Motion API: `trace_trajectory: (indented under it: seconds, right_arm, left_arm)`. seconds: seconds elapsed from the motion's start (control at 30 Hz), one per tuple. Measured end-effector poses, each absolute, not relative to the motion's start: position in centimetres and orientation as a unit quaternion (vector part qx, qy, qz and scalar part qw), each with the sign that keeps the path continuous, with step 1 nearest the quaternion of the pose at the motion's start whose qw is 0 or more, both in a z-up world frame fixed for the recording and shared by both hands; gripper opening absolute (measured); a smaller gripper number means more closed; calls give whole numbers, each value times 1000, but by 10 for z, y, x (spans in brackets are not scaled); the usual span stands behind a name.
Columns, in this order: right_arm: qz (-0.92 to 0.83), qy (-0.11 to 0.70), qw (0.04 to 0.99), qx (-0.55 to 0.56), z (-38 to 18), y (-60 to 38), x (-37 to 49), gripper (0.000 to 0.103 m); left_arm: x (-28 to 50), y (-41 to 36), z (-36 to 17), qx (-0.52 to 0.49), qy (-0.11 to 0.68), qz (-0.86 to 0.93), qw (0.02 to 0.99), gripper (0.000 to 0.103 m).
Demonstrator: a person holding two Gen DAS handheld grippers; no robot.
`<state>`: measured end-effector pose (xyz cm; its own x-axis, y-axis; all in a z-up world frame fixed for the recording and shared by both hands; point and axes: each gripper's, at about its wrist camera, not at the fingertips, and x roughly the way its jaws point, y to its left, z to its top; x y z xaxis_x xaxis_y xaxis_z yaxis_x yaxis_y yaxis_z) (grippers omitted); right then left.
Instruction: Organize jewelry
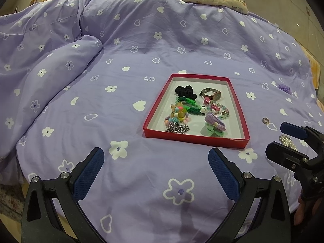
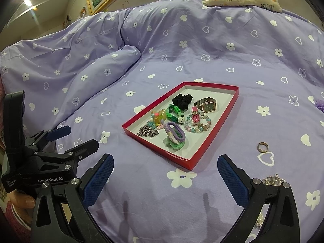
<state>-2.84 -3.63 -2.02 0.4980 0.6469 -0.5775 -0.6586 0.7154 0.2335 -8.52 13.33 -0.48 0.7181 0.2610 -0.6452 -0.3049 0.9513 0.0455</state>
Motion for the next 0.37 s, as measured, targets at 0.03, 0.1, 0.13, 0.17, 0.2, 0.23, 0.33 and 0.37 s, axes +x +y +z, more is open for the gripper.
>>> trace_trajectory:
  seconds: [0.03, 0.1, 0.13, 0.17, 0.2, 0.23, 0.33, 0.37]
  right_arm:
    - [377, 330, 866, -9, -20, -36, -28, 103]
    - [377, 331, 865, -9, -20, -36, -28, 103]
    - [377, 331, 865, -9, -20, -35, -28, 103]
    - [377, 332, 865, -9, -20, -35, -27, 103]
    - [377, 332, 865, -9, -20, -35, -28, 103]
    - [377, 332, 865, -9, -20, -35, -27, 103]
    - [377, 333, 864, -9, -20, -34, -26, 103]
    - [377, 334, 864, -8, -21, -34, -25, 103]
  left_arm:
    - [-85, 133, -5, -32, 343, 152, 926, 103]
    - [-84, 133, -5, -33, 344, 151, 926, 103]
    - [-84, 133, -5, -33, 344, 151, 926, 103]
    - [-83, 133, -5, -33, 344, 150, 926, 103]
    - [-83, 133, -5, -34, 344, 150, 926, 103]
    - [-82, 132, -5, -34, 344, 149, 926, 103]
    - [-81, 133, -6, -36, 345, 146, 926, 103]
    - [-81, 133, -6, -37, 345, 146, 926, 103]
